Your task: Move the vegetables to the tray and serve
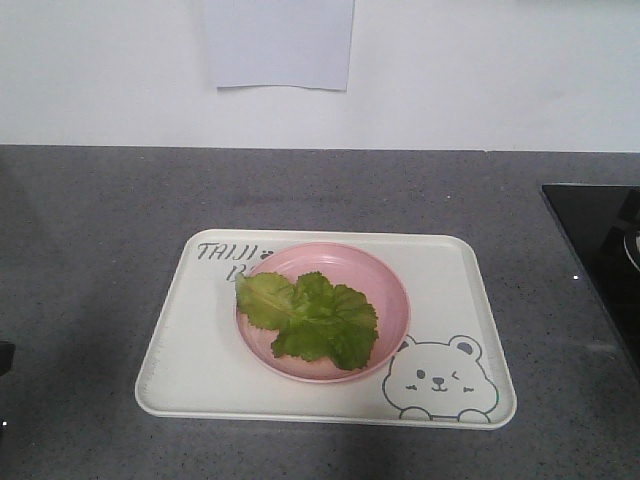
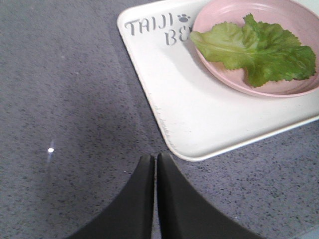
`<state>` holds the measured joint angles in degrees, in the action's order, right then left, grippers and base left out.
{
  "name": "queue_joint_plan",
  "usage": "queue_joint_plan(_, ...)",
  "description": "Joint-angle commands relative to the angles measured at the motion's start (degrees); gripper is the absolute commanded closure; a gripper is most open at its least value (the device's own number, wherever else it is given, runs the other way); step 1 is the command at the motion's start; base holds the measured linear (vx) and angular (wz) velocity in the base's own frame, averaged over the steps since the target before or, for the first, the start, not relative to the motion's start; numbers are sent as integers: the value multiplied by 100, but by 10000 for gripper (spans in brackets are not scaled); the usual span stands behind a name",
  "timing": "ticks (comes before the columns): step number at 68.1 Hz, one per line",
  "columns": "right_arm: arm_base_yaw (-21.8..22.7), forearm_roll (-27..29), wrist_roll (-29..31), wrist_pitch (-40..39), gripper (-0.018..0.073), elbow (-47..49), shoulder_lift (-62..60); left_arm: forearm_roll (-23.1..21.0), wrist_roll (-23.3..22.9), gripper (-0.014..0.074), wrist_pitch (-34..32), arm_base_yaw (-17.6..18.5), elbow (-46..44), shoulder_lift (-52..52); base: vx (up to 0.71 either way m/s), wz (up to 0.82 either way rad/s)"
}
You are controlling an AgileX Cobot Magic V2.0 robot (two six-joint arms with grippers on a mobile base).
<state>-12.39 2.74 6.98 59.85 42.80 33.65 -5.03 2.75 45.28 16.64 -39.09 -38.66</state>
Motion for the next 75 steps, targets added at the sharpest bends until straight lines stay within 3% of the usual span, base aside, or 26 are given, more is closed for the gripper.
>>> queue_joint_plan(1,-10,-12,34,-224,569,126,23,59,-9,603,-717,-123,217,462,0,0)
queue_joint_plan(17,-10,-12,34,-207,569,126,23,-50,-9,603,-2417,-798,2043,1856,0,0)
queue_joint_plan(31,-10,-12,34,-207,569,126,23,-93,-17,603,-3694,-1039,3519,3061,0,0)
queue_joint_plan(46,-10,-12,34,-207,569,126,23,-87,-67,602,-4174,-1230,4194,4048,0,0)
queue_joint_plan(58,-10,-12,34,-188,569,126,12,234,-107,602,-4218,-1230,4215,4025,0,0)
queue_joint_plan(75,-10,-12,34,-155,569,126,4,258,-275,602,-4347,-1230,4215,4025,0,0)
